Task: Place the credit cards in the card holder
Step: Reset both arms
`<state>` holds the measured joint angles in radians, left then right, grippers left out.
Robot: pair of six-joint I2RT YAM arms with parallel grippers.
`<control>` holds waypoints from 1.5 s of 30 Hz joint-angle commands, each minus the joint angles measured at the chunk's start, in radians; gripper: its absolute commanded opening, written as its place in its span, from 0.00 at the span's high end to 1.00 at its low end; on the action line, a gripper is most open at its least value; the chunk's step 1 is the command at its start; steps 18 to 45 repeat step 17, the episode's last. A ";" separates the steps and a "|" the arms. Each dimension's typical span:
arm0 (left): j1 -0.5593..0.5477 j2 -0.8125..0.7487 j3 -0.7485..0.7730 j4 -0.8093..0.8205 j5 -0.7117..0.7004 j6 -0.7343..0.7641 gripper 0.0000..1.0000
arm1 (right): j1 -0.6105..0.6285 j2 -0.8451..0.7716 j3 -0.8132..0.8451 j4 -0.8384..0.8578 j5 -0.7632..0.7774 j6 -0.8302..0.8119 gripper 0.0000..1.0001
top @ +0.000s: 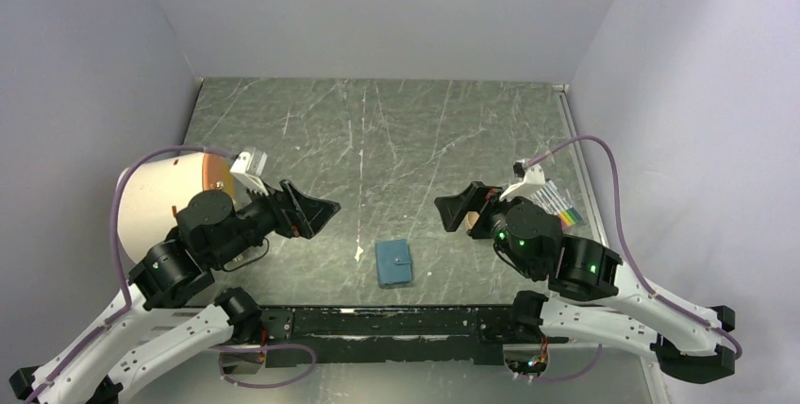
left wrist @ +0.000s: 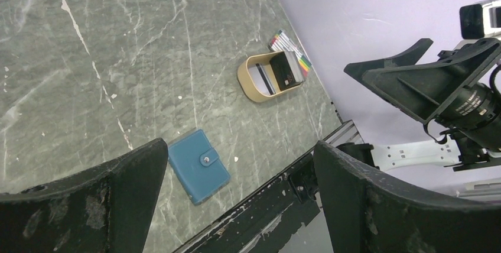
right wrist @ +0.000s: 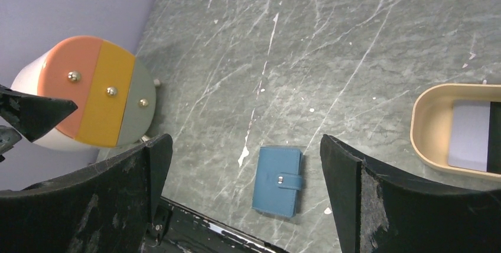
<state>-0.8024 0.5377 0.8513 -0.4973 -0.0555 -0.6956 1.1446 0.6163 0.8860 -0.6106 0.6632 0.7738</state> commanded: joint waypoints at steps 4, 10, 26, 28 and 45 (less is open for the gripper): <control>-0.003 0.020 -0.053 0.044 -0.004 -0.003 0.02 | -0.003 -0.011 -0.032 0.032 0.035 -0.007 0.00; -0.003 0.088 0.056 0.042 -0.030 0.076 0.02 | -0.003 0.024 0.097 0.006 0.041 -0.082 0.00; -0.003 0.187 0.249 0.005 -0.035 0.159 0.02 | -0.003 0.029 0.168 0.022 0.045 -0.151 0.00; -0.003 0.187 0.249 0.005 -0.035 0.159 0.02 | -0.003 0.029 0.168 0.022 0.045 -0.151 0.00; -0.003 0.187 0.249 0.005 -0.035 0.159 0.02 | -0.003 0.029 0.168 0.022 0.045 -0.151 0.00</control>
